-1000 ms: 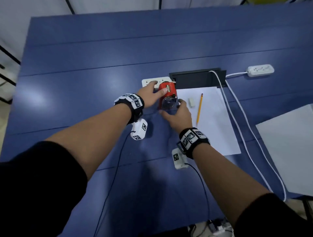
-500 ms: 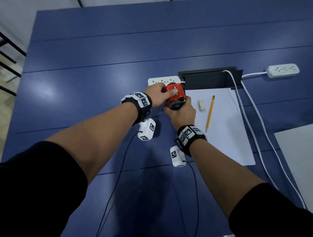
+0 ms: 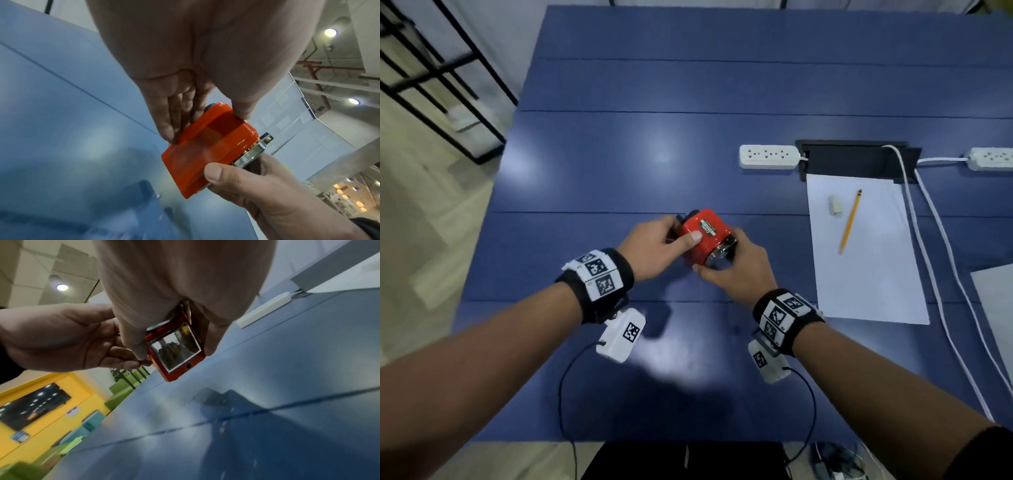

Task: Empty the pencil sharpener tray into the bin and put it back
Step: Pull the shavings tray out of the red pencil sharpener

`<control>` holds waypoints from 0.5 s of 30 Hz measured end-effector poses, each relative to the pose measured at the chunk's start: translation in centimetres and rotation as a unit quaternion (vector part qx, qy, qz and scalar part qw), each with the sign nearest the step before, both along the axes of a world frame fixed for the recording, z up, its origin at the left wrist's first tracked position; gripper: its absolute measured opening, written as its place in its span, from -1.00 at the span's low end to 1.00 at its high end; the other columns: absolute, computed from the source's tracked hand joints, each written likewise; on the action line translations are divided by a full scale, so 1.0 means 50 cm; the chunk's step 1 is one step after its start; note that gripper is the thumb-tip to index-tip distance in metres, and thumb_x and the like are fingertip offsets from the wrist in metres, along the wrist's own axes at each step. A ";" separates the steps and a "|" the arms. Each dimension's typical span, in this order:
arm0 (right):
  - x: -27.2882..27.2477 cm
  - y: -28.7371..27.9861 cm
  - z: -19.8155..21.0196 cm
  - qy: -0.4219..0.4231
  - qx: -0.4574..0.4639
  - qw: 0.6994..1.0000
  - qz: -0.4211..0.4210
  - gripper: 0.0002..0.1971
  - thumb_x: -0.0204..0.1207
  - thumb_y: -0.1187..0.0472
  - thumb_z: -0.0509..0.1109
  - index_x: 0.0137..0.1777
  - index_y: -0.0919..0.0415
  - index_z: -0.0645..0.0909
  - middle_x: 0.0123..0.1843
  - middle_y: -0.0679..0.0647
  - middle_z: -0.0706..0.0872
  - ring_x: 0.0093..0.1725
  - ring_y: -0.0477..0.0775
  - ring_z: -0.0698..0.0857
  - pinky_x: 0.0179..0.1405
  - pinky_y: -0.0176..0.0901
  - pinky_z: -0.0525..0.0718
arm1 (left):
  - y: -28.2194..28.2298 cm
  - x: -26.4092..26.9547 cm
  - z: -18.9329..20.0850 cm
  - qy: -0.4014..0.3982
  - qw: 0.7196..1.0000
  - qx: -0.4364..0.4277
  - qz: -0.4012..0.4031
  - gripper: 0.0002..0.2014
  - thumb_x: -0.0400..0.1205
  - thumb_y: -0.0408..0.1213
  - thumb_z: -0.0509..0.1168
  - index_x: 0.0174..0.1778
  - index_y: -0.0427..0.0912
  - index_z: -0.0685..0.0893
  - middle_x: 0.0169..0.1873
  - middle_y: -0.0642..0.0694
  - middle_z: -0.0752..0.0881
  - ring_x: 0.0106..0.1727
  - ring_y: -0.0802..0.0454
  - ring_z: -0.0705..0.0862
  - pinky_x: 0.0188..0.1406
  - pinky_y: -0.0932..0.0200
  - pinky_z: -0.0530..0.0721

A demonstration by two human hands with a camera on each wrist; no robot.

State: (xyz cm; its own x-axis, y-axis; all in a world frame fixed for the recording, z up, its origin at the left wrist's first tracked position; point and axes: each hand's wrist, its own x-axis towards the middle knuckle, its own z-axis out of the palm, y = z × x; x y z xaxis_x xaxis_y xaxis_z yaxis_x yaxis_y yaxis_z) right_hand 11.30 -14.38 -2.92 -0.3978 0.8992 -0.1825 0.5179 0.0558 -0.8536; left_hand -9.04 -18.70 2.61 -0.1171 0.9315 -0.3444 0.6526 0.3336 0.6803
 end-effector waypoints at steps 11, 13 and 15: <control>-0.060 -0.222 -0.046 -0.053 -0.053 0.985 0.153 -0.23 0.21 0.03 0.78 0.43 -0.19 0.55 0.07 -0.17 0.86 0.03 -0.21 0.83 0.10 -0.23 0.77 | -0.358 -0.024 -0.106 -0.055 0.988 -0.003 0.142 -0.39 0.46 0.45 0.18 -0.03 -0.07 0.67 -0.17 -0.06 0.84 -0.11 -0.13 0.78 -0.01 -0.08 0.71; -0.057 -0.228 -0.053 -0.063 -0.044 0.984 0.163 -0.21 0.20 0.08 0.79 0.44 -0.18 0.54 0.07 -0.16 0.86 0.03 -0.15 0.84 0.13 -0.16 0.78 | -0.380 -0.018 -0.124 -0.085 0.984 -0.005 0.154 -0.42 0.49 0.42 0.21 0.07 -0.04 0.67 -0.06 -0.02 0.86 -0.01 -0.09 0.81 0.11 -0.10 0.73; -0.055 -0.225 -0.053 -0.069 -0.046 0.981 0.174 -0.17 0.18 0.07 0.81 0.45 -0.19 0.52 0.08 -0.18 0.84 0.03 -0.18 0.83 0.12 -0.23 0.76 | -0.389 -0.013 -0.123 -0.098 0.984 -0.010 0.151 -0.50 0.56 0.31 0.28 0.17 -0.02 0.67 0.04 -0.01 0.87 0.09 -0.05 0.82 0.20 -0.08 0.72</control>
